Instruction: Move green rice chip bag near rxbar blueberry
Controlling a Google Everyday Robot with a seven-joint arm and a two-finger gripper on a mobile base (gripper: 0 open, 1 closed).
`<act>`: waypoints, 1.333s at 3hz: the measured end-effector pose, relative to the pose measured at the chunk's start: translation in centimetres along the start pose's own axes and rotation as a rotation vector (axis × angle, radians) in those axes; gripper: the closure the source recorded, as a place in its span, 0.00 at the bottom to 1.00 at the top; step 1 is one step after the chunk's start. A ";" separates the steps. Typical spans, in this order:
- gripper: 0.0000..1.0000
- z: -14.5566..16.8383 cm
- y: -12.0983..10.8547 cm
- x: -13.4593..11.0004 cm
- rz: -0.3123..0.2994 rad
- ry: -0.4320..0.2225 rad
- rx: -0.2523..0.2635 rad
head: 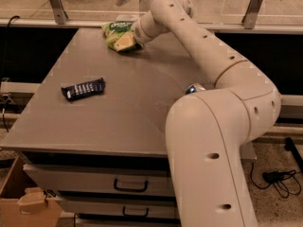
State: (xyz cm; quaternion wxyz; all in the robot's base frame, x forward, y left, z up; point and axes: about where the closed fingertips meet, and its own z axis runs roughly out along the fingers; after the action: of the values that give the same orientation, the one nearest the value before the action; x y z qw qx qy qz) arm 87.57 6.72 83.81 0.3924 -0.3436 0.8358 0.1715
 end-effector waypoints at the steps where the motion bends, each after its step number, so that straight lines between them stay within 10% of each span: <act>1: 0.72 -1.0 0.9 -0.9 -0.054 -0.014 -0.026; 2: 0.95 -4.1 0.7 -2.3 -0.156 -0.038 0.008; 3: 1.00 -9.6 0.1 -4.2 -0.305 -0.068 0.086; 4: 1.00 -10.4 0.4 -4.8 -0.328 -0.075 0.092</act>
Offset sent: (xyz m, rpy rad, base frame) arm -0.0418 -0.0320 0.1013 -0.1484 -0.2719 0.1407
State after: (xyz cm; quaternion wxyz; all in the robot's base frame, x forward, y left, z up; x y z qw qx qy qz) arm 83.86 3.31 94.14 0.4612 -0.4505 0.7603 0.0796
